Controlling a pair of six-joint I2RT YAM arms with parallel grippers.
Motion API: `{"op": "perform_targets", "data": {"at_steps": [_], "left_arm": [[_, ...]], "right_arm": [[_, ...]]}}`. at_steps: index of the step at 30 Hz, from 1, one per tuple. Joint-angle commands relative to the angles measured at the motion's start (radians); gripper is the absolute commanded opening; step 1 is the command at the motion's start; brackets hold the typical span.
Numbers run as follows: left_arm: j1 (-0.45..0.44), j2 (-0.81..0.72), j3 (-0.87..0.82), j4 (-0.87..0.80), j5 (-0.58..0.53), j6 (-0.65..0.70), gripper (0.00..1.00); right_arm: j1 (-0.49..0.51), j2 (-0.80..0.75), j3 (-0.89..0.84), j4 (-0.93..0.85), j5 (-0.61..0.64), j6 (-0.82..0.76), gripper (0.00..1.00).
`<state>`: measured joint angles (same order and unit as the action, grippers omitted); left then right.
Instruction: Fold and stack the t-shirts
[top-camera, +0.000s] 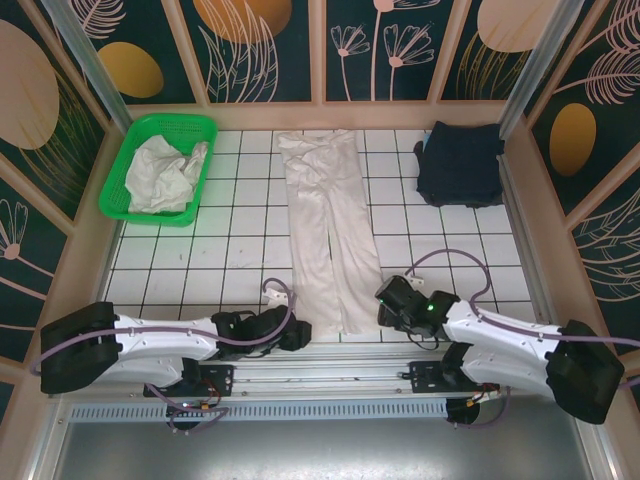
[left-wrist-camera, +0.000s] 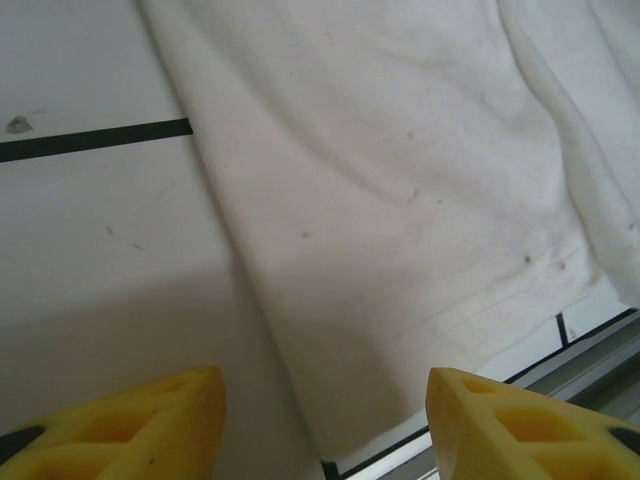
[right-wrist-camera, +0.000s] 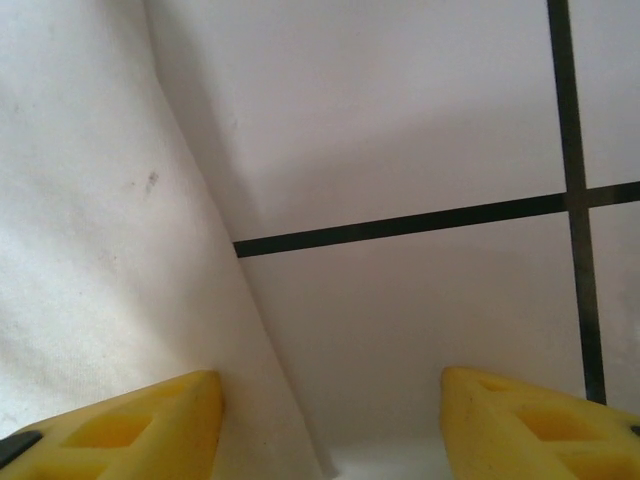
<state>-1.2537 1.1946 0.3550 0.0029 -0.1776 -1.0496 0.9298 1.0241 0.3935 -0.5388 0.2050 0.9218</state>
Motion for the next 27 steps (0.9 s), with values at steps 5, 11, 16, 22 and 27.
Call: {"op": "perform_targets", "data": {"at_steps": [5, 11, 16, 22, 27], "left_arm": [[-0.02, 0.046, 0.021, 0.063, 0.019, -0.025, 0.56], [-0.034, 0.025, -0.001, 0.123, -0.002, -0.03, 0.46], [-0.035, 0.052, -0.002, 0.16, 0.015, -0.008, 0.38], [-0.035, 0.054, -0.001, 0.141, 0.028, 0.016, 0.23], [-0.035, -0.027, 0.021, 0.072, -0.037, 0.036, 0.06]], "right_arm": [[0.071, 0.079, 0.069, 0.127, -0.119, 0.011, 0.58], [0.096, 0.064, 0.051, 0.13, -0.142, 0.045, 0.53], [0.099, 0.076, 0.043, 0.136, -0.132, 0.058, 0.5], [0.102, 0.056, 0.042, 0.137, -0.131, 0.077, 0.35], [0.099, -0.005, 0.079, 0.077, -0.089, 0.067, 0.13]]}}
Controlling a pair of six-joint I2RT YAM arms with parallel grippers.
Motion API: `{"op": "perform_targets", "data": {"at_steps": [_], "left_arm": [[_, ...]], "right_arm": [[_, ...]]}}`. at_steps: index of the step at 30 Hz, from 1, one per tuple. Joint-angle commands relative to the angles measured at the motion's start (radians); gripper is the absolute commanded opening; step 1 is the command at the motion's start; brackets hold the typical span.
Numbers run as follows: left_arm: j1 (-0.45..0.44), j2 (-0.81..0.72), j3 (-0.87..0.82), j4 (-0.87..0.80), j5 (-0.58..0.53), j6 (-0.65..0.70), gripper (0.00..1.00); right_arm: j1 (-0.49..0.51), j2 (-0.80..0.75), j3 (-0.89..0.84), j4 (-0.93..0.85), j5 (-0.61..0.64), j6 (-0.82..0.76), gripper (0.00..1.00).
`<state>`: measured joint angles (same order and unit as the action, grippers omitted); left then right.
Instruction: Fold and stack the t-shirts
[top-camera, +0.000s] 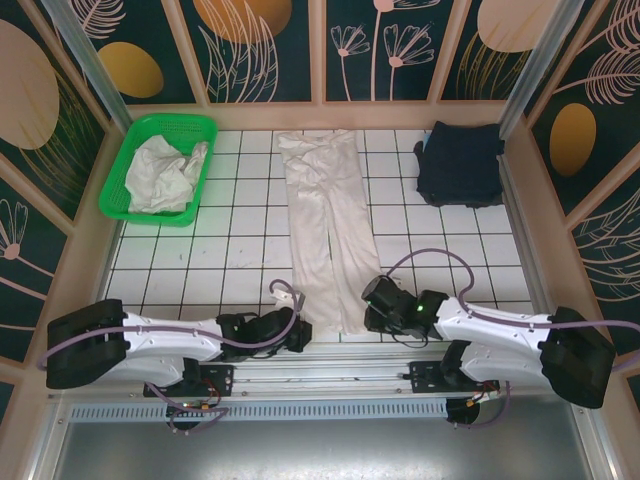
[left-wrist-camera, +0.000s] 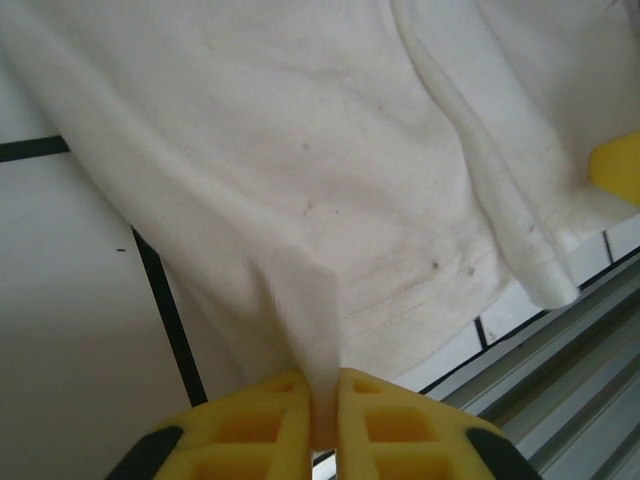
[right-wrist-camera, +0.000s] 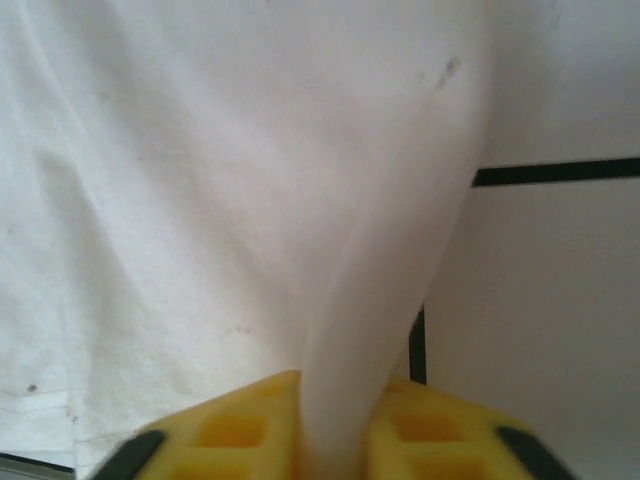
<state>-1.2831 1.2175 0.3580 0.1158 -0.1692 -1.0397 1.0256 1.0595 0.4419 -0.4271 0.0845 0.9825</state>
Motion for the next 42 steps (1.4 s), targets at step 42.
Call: {"op": "perform_targets", "data": {"at_steps": [42], "left_arm": [[0.541, 0.321, 0.488, -0.163, -0.071, 0.453, 0.0]], "right_arm": [[-0.528, 0.489, 0.521, 0.247, -0.17, -0.525, 0.0]]}}
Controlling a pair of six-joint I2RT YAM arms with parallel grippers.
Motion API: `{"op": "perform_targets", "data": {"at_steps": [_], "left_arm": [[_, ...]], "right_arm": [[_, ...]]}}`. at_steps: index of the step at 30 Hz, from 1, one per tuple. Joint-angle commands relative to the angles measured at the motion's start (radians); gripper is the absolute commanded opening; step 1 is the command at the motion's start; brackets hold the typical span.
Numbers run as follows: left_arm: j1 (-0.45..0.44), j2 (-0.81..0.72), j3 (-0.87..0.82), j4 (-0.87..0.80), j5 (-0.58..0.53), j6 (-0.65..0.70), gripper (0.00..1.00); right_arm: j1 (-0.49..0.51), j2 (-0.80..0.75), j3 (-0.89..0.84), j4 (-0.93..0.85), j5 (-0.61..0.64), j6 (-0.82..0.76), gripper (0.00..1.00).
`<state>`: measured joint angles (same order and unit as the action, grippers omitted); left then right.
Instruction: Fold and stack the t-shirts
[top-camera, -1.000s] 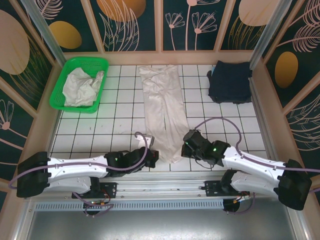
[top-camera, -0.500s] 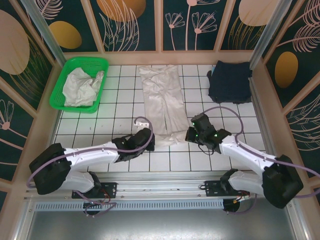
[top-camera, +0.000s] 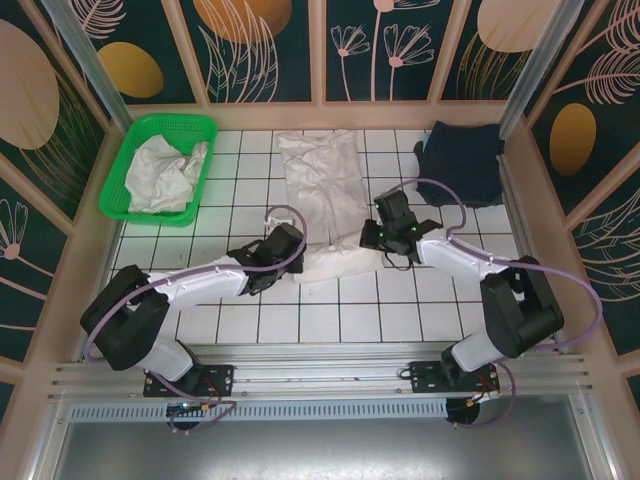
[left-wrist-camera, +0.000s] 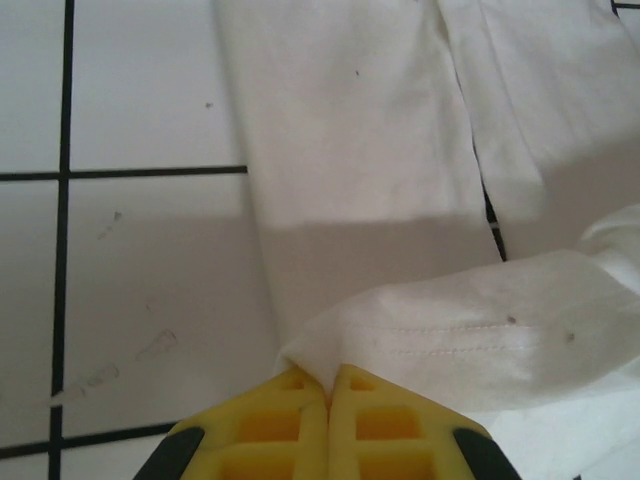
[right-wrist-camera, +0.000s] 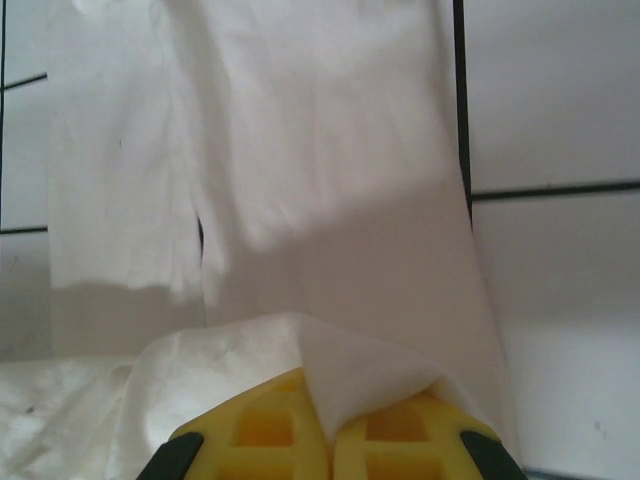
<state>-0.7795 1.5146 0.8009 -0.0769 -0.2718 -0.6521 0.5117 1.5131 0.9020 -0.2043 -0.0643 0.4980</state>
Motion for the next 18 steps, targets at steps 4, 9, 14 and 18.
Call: {"op": "perform_targets", "data": {"at_steps": [4, 9, 14, 18], "left_arm": [[0.082, 0.088, 0.133, 0.005, 0.047, 0.133, 0.0], [0.128, 0.175, 0.228, 0.002, 0.097, 0.177, 0.0], [0.174, 0.247, 0.261, 0.021, 0.155, 0.192, 0.0], [0.198, 0.305, 0.306, 0.014, 0.192, 0.207, 0.0]], "right_arm": [[-0.031, 0.115, 0.15, 0.021, -0.042, -0.065, 0.0], [-0.054, 0.224, 0.234, 0.017, -0.083, -0.08, 0.0], [-0.067, 0.29, 0.271, 0.006, -0.078, -0.087, 0.0], [-0.082, 0.309, 0.276, 0.006, -0.076, -0.085, 0.0]]}}
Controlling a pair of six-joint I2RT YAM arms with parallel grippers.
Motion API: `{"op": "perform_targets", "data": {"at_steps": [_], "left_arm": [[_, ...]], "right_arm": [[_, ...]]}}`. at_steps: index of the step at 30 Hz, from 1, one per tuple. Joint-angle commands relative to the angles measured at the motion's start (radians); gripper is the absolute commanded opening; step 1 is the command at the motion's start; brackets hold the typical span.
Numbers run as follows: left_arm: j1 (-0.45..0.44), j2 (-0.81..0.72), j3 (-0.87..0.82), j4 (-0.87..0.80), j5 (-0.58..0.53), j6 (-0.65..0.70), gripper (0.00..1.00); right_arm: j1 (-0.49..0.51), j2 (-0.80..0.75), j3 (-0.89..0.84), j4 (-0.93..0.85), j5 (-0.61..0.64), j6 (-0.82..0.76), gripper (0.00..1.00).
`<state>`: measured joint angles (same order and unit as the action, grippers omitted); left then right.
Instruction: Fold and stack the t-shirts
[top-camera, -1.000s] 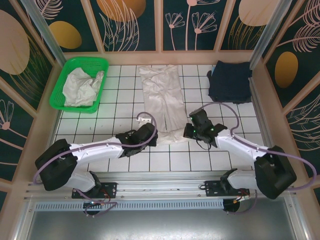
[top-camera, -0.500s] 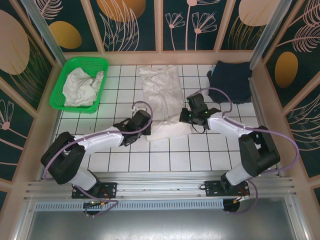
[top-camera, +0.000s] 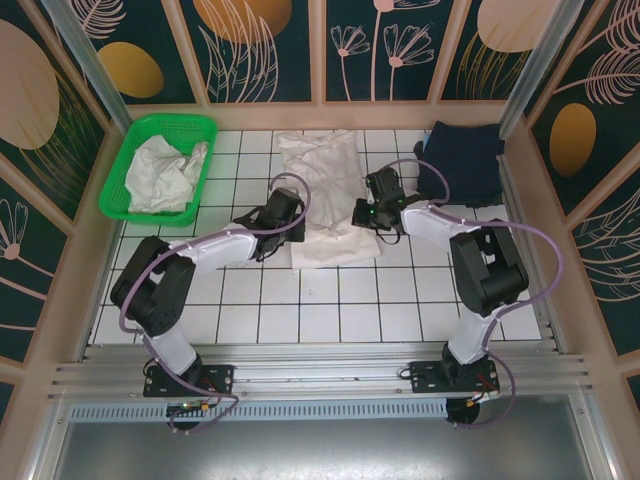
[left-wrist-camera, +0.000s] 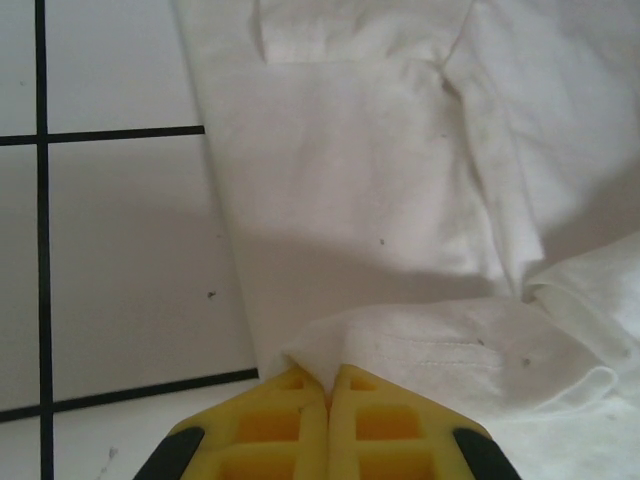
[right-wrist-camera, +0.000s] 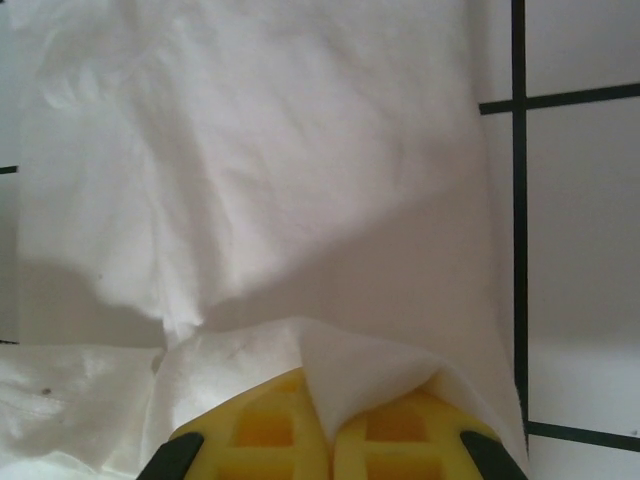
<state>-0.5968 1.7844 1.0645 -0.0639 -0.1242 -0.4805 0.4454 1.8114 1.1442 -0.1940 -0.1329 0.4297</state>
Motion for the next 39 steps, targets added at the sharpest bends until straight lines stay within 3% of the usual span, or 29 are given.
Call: {"op": "perform_targets", "data": {"at_steps": [1, 5, 9, 11, 17, 21, 26, 28, 30, 32, 39], "left_arm": [[0.021, 0.05, 0.052, 0.003, 0.054, 0.04, 0.0], [0.058, 0.088, 0.077, 0.018, 0.148, 0.051, 0.0], [0.078, 0.107, 0.111, 0.007, 0.166, 0.069, 0.0], [0.081, 0.126, 0.145, -0.016, 0.172, 0.088, 0.0], [0.106, 0.196, 0.232, -0.049, 0.219, 0.124, 0.07], [0.138, 0.227, 0.266, -0.07, 0.253, 0.128, 0.09], [0.149, 0.231, 0.271, -0.08, 0.226, 0.138, 0.14], [0.151, 0.23, 0.26, -0.082, 0.219, 0.138, 0.09], [0.157, 0.215, 0.239, -0.063, 0.215, 0.131, 0.11], [0.163, 0.203, 0.238, -0.053, 0.218, 0.13, 0.19], [0.17, 0.166, 0.291, -0.104, 0.157, 0.147, 0.3]], "right_arm": [[-0.02, 0.016, 0.037, -0.003, -0.013, -0.017, 0.0], [-0.024, 0.032, 0.054, 0.001, -0.041, -0.024, 0.0], [-0.027, 0.038, 0.082, -0.021, -0.021, -0.031, 0.02], [-0.032, 0.042, 0.103, -0.035, -0.016, -0.04, 0.18], [-0.037, 0.033, 0.184, -0.131, 0.054, -0.086, 0.34], [-0.036, -0.043, 0.143, -0.123, 0.08, -0.055, 0.47], [0.004, -0.182, -0.072, 0.048, -0.044, 0.022, 0.47], [0.054, -0.179, -0.107, 0.08, -0.056, 0.045, 0.45], [0.105, -0.139, -0.101, 0.076, -0.038, 0.047, 0.45], [0.142, -0.075, -0.07, 0.058, -0.017, 0.051, 0.42], [0.168, 0.112, 0.096, 0.023, 0.027, 0.046, 0.35]]}}
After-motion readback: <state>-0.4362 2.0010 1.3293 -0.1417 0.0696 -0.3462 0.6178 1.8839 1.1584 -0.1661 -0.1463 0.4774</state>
